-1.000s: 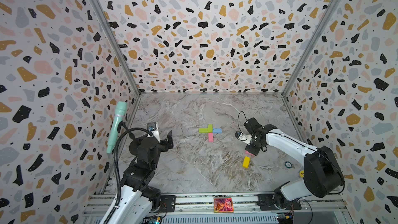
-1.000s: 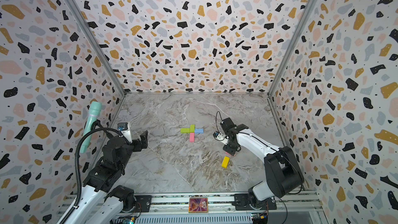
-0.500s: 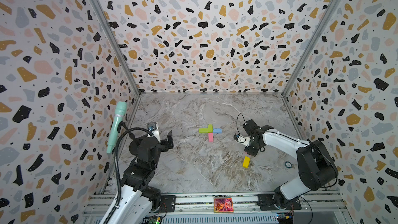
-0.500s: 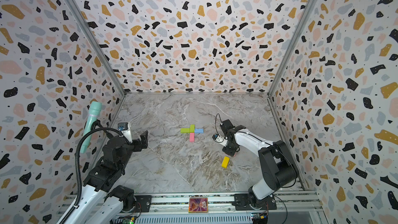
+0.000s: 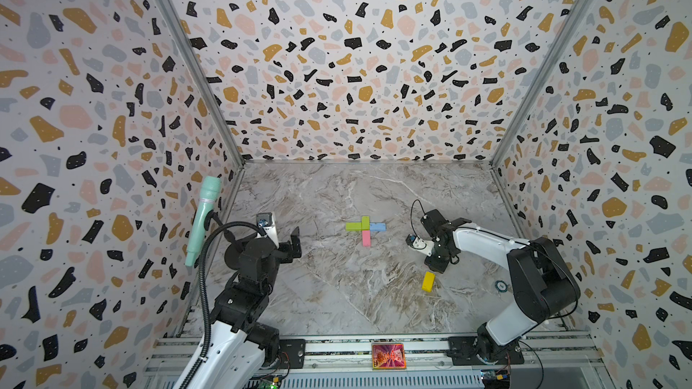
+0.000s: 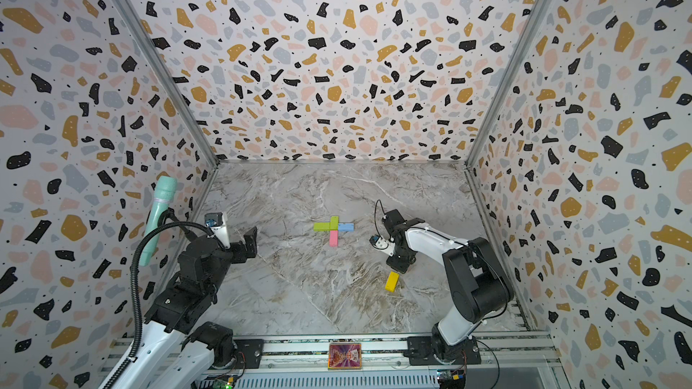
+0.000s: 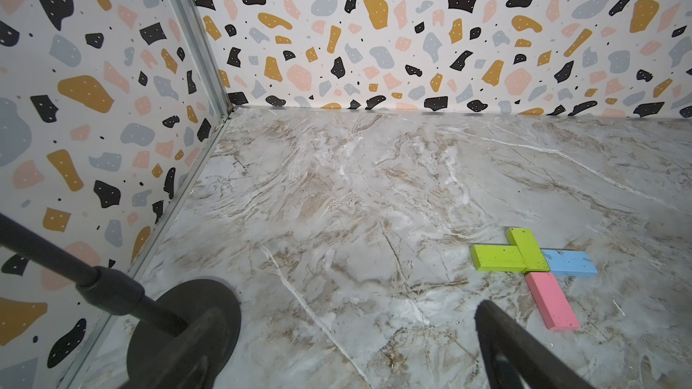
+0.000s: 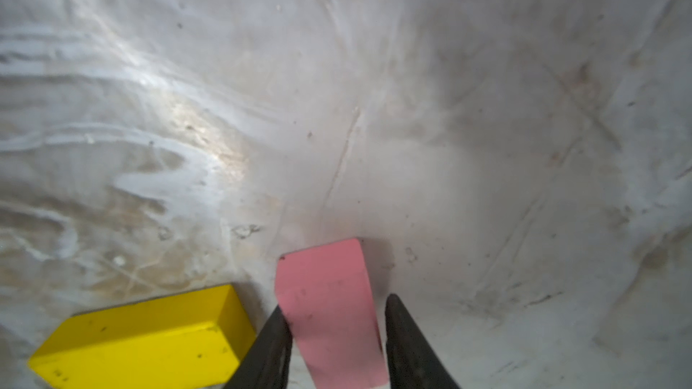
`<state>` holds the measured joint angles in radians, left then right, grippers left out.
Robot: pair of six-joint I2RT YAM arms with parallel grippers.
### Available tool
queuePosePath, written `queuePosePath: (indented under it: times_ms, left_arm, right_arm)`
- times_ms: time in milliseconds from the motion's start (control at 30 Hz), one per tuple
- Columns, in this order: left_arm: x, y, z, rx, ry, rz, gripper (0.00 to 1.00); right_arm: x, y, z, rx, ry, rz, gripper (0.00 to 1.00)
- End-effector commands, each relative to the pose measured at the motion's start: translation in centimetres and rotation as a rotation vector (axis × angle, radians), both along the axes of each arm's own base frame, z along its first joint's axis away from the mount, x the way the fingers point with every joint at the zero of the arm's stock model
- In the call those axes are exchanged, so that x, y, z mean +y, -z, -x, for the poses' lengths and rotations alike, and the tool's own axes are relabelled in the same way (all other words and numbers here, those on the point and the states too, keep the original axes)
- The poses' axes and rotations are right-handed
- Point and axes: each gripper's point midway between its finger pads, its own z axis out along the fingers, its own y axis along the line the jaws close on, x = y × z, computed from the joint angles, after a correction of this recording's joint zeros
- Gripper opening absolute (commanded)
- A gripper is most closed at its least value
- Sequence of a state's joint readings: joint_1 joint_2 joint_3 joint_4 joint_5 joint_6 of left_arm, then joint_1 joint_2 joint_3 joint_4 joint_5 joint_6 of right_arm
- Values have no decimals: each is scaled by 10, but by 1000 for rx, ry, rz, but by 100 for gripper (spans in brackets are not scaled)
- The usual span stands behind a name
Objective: Assemble the letter t with building blocks
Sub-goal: Pick up the building block from the center of the board, then assemble the building block at the center of the board.
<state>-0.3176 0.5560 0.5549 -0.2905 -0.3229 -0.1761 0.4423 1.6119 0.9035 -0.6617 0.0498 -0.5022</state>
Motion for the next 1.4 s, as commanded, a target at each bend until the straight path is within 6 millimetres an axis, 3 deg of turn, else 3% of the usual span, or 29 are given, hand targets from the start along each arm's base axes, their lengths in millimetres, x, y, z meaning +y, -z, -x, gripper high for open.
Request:
queuePosePath:
  times_ms: [0, 100, 233, 367, 433, 567, 667, 833, 967, 1067, 1200, 1367]
  left_arm:
    - [0, -6, -1, -27, -3, 3, 99]
    - [0, -7, -1, -29, -2, 4, 100]
    - [0, -6, -1, -26, -3, 3, 100]
    - [0, -6, -1, -24, -2, 4, 99]
    - [0, -5, -1, -22, -3, 3, 99]
    - [0, -4, -2, -19, -3, 3, 99]
    - [-1, -4, -2, -16, -1, 4, 99]
    - [-2, -3, -2, -13, 3, 5, 99]
    - [-3, -3, -2, -12, 8, 6, 100]
    - [-3, -3, -2, -12, 11, 8, 99]
    - [-5, -3, -3, -13, 22, 9, 99]
    - [-6, -5, -2, -20, 29, 12, 99]
  right_arm:
    - [3, -3, -1, 10, 33, -24, 36]
    - [12, -13, -8, -12, 51, -68, 28]
    - [22, -28, -13, -33, 72, -140, 25]
    - [35, -53, -29, -93, 126, -217, 18]
    - [44, -70, -41, -122, 192, -266, 16]
    - [64, -99, -59, -108, 367, -365, 0]
    - [80, -111, -62, -62, 502, -459, 0]
    - [104, -110, -45, -41, 605, -458, 0]
    - [107, -105, -34, -81, 832, -388, 0]
    - [128, -104, -22, -71, 903, -415, 0]
    - [158, -92, -10, -53, 911, -399, 0]
    - [180, -68, -4, -48, 883, -299, 7]
